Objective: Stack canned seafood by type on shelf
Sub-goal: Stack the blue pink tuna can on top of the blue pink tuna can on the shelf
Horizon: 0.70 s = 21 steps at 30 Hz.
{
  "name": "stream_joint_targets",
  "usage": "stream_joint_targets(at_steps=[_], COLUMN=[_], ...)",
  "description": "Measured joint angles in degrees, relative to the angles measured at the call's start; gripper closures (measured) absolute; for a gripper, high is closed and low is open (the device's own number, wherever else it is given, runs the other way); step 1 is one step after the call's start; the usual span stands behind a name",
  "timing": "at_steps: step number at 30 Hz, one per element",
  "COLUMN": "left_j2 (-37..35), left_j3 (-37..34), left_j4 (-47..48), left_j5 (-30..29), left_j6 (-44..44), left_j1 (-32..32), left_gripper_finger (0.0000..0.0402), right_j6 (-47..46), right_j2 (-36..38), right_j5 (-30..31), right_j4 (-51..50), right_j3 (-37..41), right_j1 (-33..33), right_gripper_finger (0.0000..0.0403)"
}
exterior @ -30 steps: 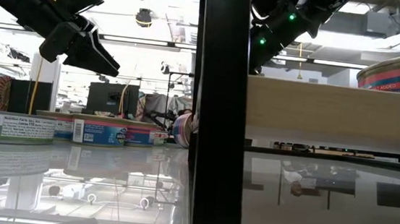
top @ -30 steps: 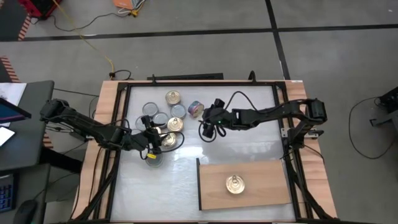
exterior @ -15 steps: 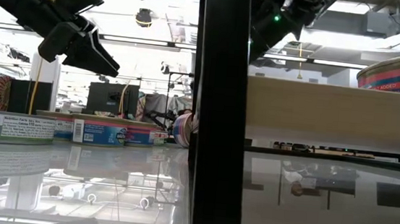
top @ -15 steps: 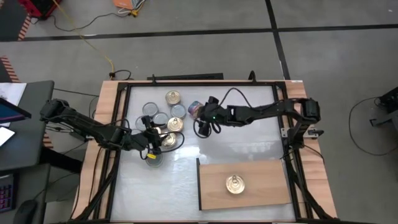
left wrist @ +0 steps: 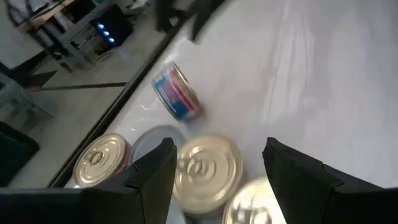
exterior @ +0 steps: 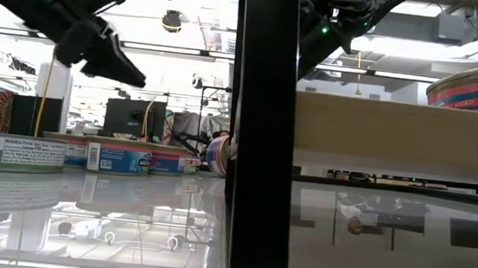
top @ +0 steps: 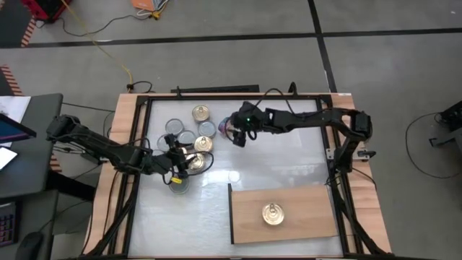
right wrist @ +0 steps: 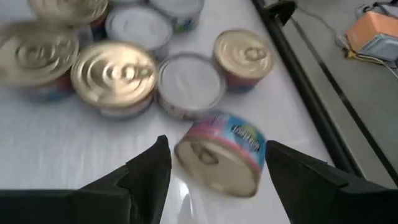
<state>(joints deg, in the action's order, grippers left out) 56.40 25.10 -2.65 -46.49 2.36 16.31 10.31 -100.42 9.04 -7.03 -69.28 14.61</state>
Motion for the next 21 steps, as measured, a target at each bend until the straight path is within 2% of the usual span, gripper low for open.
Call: stream_joint_targets(at_steps=[2, 7, 9, 17, 21], left_j2=[0.8, 4.7, 7.0, 16.1, 21.0], left_j3=[0.0, 0.4, 1.6, 8.9, 13.8], left_j4=[-3.1, -9.1, -9.2, -11.6, -11.9], left_j5=[1.4, 13.1, 15.7, 17.8, 19.7], left_j6=[0.9, 0.4, -0.1, -4.3, -4.7], left_j1=[-2.7, -11.7, -14.3, -17.9, -21.1], left_gripper_finger=[0.0173, 0.0173, 0.0173, 0.0173, 0.017], right_j6=[0.3, -1.6, -1.7, -4.3, -5.2], right_j2=[1.0, 4.2, 6.0, 17.4, 21.8], right_j5=[0.8, 1.9, 2.0, 3.3, 3.3], right_j4=[-3.2, -9.1, -9.5, 3.3, 9.2], right_j3=[0.0, 0.1, 1.8, 17.0, 21.8], right_j1=[0.3, 2.3, 2.7, 2.5, 1.6], right_gripper_finger=[0.0116, 0.0116, 0.0116, 0.0117, 0.0117])
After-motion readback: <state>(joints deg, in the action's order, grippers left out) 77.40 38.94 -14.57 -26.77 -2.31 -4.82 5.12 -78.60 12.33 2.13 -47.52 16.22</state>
